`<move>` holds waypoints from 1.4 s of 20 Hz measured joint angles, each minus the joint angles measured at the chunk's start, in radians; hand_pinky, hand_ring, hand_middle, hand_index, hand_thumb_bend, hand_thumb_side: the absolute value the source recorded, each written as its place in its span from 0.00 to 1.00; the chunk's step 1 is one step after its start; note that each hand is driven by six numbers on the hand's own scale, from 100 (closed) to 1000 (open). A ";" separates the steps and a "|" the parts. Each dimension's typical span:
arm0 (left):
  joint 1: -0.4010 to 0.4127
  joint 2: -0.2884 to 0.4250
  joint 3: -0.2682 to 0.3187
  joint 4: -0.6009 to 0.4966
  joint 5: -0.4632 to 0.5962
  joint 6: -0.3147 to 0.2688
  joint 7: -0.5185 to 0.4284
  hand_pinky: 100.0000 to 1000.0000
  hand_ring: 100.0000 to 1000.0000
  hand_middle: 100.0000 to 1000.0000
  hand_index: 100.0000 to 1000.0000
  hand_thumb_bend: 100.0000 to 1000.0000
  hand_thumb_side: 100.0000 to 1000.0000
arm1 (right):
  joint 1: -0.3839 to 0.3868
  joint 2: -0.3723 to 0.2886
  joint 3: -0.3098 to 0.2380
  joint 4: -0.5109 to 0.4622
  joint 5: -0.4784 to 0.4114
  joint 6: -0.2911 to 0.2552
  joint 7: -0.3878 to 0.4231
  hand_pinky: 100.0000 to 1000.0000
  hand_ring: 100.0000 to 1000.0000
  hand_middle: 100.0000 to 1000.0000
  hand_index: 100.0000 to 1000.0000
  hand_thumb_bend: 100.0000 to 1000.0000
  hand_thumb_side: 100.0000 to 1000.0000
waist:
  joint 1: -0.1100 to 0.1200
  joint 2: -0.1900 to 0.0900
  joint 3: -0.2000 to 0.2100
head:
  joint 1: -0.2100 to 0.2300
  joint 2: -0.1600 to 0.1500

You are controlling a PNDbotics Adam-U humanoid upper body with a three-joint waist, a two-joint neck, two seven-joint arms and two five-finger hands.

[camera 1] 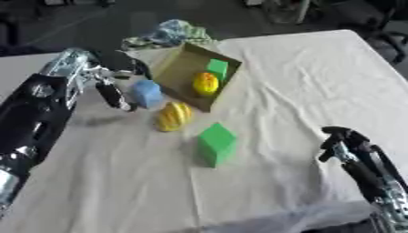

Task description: Pick up objects on the table and place them in the box.

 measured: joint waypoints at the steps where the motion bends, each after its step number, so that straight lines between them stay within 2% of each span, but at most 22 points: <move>1: 0.000 0.000 0.002 0.005 -0.008 -0.004 0.017 0.89 0.90 0.91 0.92 0.27 0.31 | 0.000 0.000 0.000 0.000 0.000 0.000 0.000 0.45 0.36 0.42 0.72 0.00 0.52 | 0.000 0.000 -0.001 | 0.000 0.000; 8: 0.004 -0.005 0.012 0.041 -0.059 -0.023 0.130 0.89 0.90 0.90 0.91 0.21 0.29 | -0.001 0.000 0.000 0.000 0.000 0.002 0.002 0.45 0.36 0.42 0.72 0.00 0.52 | 0.000 0.000 -0.006 | -0.003 0.000; 13: 0.011 -0.014 0.017 0.070 -0.087 -0.036 0.152 0.88 0.88 0.88 0.89 0.18 0.27 | -0.001 0.000 0.000 0.000 0.000 0.002 0.002 0.45 0.36 0.42 0.72 0.00 0.52 | 0.000 0.000 -0.010 | -0.004 0.000; 18: 0.010 -0.020 0.027 0.075 -0.090 -0.042 0.172 0.80 0.75 0.74 0.78 0.09 0.22 | -0.001 0.000 0.000 0.001 0.000 0.002 0.002 0.45 0.36 0.42 0.72 0.00 0.52 | 0.000 0.000 -0.011 | -0.005 0.000; 21: 0.010 -0.022 0.030 0.074 -0.084 -0.035 0.207 0.81 0.76 0.76 0.80 0.09 0.22 | -0.001 0.000 0.000 0.003 0.000 0.002 0.002 0.45 0.36 0.42 0.72 0.00 0.51 | 0.000 0.000 -0.011 | -0.005 0.000; 24: 0.012 -0.022 0.030 0.067 -0.073 -0.027 0.224 0.84 0.82 0.83 0.86 0.14 0.23 | -0.001 0.000 0.000 0.003 0.000 0.002 0.002 0.45 0.36 0.42 0.72 0.00 0.51 | 0.000 0.000 -0.010 | -0.005 0.000; 28: 0.003 -0.009 0.018 0.033 -0.056 -0.030 0.165 0.89 0.91 0.92 0.92 0.28 0.30 | -0.001 0.000 0.000 0.005 0.000 0.001 0.001 0.45 0.36 0.42 0.72 0.00 0.52 | 0.000 0.000 -0.008 | -0.005 0.000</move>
